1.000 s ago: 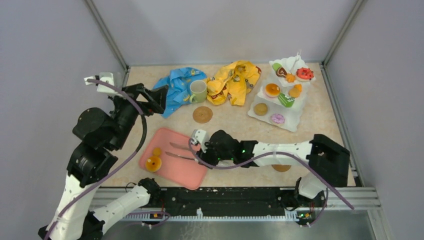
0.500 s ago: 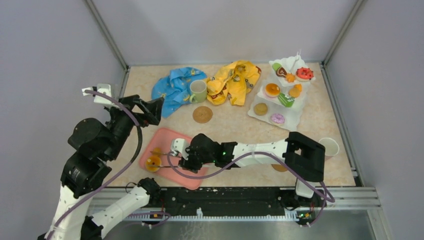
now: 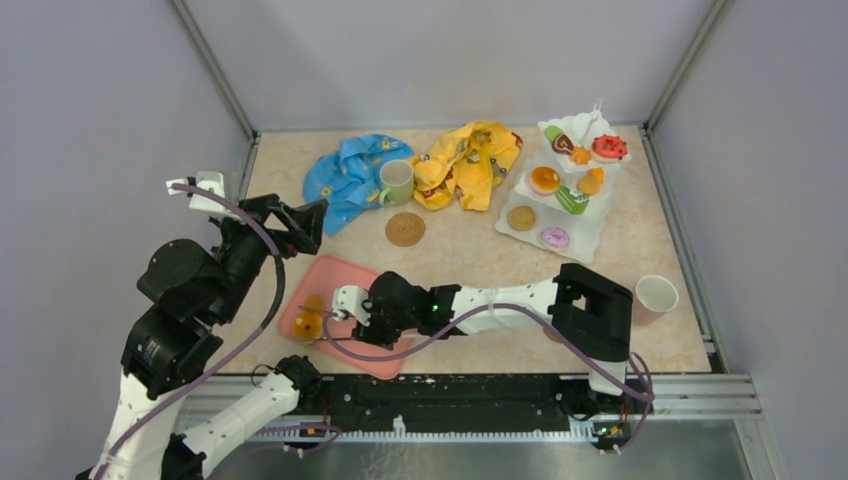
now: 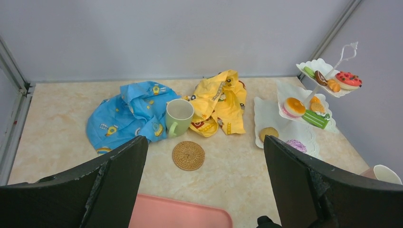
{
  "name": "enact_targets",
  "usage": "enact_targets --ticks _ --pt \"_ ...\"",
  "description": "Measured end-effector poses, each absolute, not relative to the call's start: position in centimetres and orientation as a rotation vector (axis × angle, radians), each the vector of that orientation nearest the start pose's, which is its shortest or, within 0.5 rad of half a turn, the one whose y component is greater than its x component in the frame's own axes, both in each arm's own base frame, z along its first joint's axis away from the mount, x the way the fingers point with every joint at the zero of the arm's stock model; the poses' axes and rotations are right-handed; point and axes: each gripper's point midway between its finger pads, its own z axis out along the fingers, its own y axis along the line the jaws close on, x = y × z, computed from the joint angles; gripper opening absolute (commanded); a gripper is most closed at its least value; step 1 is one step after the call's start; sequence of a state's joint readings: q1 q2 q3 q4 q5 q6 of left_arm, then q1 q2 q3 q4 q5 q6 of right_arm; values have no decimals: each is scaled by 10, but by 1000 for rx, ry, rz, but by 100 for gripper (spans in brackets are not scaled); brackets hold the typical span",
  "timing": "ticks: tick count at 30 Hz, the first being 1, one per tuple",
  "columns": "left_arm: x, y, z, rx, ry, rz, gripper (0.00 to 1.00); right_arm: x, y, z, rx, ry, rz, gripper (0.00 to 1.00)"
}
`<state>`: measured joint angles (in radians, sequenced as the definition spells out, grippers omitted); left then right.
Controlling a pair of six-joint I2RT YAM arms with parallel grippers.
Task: Serve the afternoon tea
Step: Adjust the dessert on the tray.
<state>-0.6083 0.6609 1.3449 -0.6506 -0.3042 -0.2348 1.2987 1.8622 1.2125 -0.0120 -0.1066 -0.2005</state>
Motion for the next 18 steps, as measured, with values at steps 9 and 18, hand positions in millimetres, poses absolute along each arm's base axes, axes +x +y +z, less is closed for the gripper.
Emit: enact_targets --ticks 9,18 --pt "198 -85 440 48 1565 -430 99 130 467 67 -1655 1713 598 50" --pt "198 -85 435 46 1572 -428 99 132 443 80 -1628 1741 535 48"
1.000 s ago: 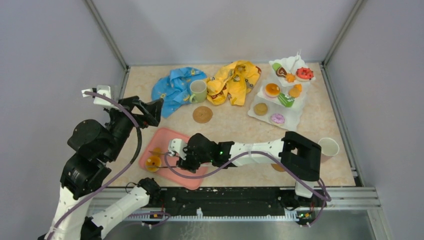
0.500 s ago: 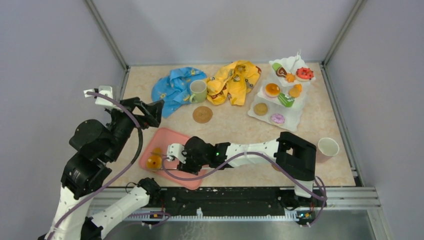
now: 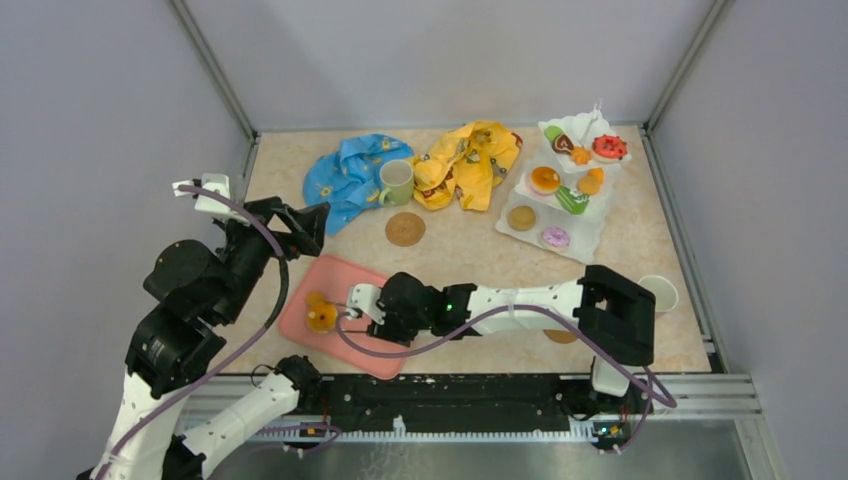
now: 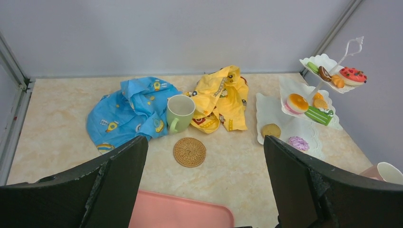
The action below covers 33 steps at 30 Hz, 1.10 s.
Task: Serve the afternoon tea
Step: Adjust the dessert on the tray.
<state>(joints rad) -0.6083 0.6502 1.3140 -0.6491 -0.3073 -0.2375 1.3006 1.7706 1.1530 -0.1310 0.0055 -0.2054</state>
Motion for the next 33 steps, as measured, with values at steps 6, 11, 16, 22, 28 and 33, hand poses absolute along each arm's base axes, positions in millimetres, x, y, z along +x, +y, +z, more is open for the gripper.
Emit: enact_targets --ticks 6,11,16,22,28,33 --pt "199 -85 434 46 1571 -428 99 135 434 94 -1603 1750 510 48" --pt "200 -86 431 48 1577 -425 99 130 424 95 -1619 1781 505 48" --pt "201 -87 427 50 1586 -421 99 125 412 97 -1637 1817 494 47" --pt "204 -85 422 40 1588 -403 99 121 382 109 -1614 1865 456 47" --pt "221 -90 383 33 1633 -354 99 114 350 109 -1603 1927 424 47" --pt "246 -98 311 42 1799 -240 99 108 323 104 -1599 1970 391 49"
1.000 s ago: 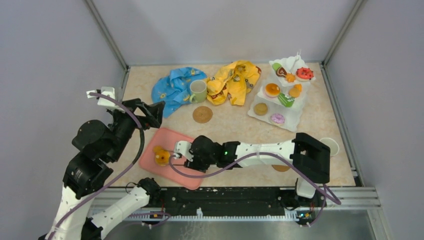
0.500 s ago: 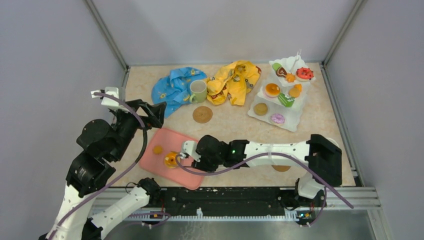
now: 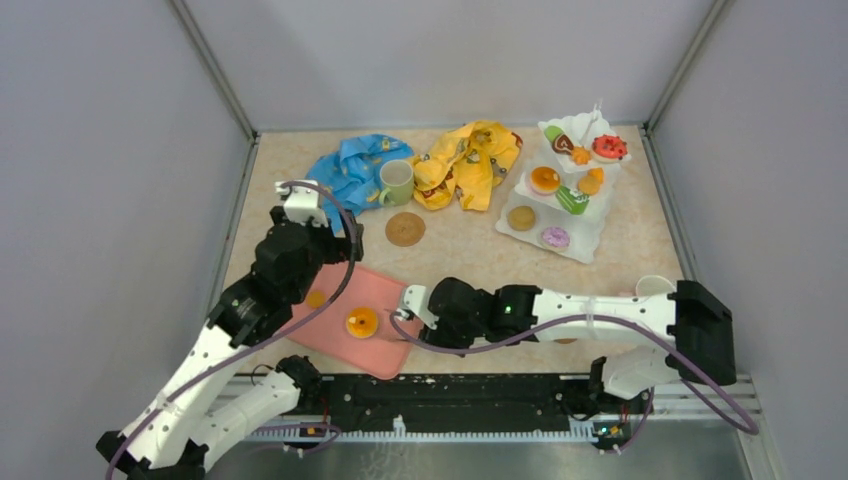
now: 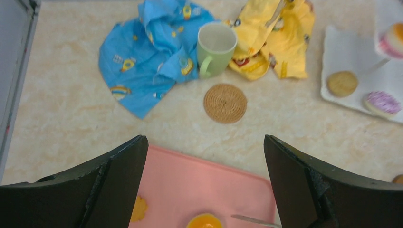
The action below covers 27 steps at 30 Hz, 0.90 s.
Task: Serve the afternoon tea
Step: Adjust the dessert on the tray, then pick up the desert from the tray.
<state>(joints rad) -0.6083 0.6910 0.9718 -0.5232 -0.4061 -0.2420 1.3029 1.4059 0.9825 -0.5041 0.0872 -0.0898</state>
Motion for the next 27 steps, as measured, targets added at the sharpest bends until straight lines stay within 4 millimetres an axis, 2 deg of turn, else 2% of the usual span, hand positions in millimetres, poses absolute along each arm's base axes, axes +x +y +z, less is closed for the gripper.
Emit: enact_targets --ticks 4,8,13,20,27 --pt "254 -101 270 42 1901 -189 99 106 322 114 -1581 1952 426 48" --pt "258 -96 270 4 1907 -191 99 105 328 115 -1578 1937 449 49" --pt "272 -88 268 -38 1943 -192 99 108 332 100 -1613 1963 406 52" --pt "274 -76 243 -69 2010 -198 99 113 343 87 -1651 1971 362 52" --pt "270 -71 223 -77 2049 -203 99 121 361 94 -1639 1930 381 52"
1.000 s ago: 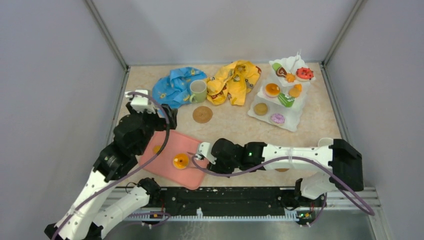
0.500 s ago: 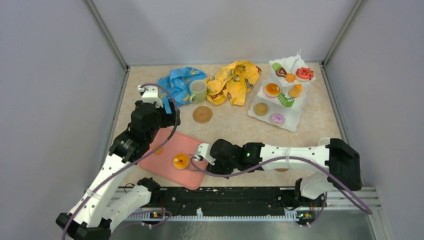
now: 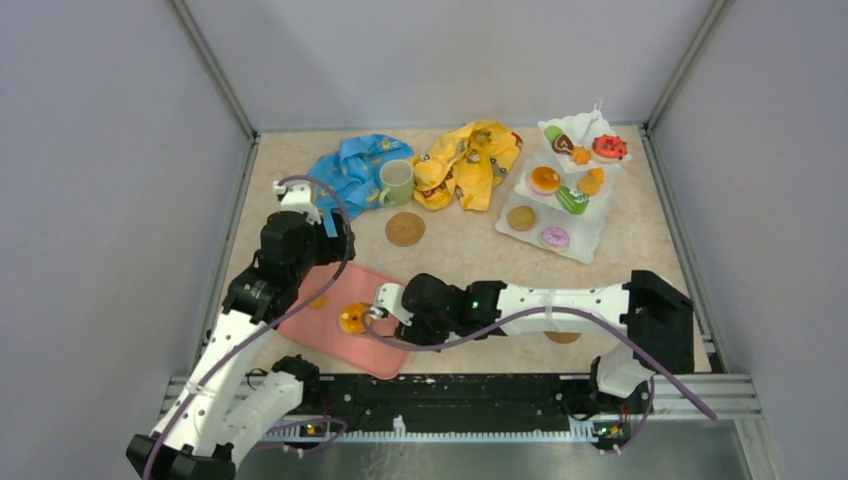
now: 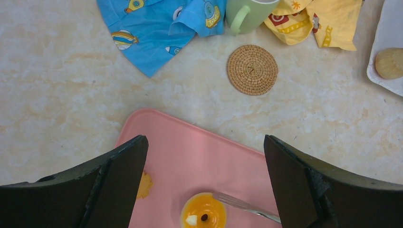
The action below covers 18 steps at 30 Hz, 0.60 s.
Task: Serve the afternoon tea
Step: Pick up the desert from the tray.
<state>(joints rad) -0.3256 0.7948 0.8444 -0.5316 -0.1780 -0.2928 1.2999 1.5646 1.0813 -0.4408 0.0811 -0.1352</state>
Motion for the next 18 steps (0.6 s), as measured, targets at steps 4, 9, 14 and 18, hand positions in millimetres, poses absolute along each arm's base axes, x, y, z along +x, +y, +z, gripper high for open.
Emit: enact_targets --ticks 4,9,14,18 --pt "271 -70 220 -80 2055 -219 99 127 373 94 -1626 1921 398 55" --pt "270 -72 209 -72 2079 -238 99 130 377 89 -1622 1932 417 55" --pt "266 -72 194 -68 2114 -246 99 134 379 83 -1622 1944 432 54" --pt "267 -71 195 -69 2110 -250 99 136 384 78 -1629 1948 434 54"
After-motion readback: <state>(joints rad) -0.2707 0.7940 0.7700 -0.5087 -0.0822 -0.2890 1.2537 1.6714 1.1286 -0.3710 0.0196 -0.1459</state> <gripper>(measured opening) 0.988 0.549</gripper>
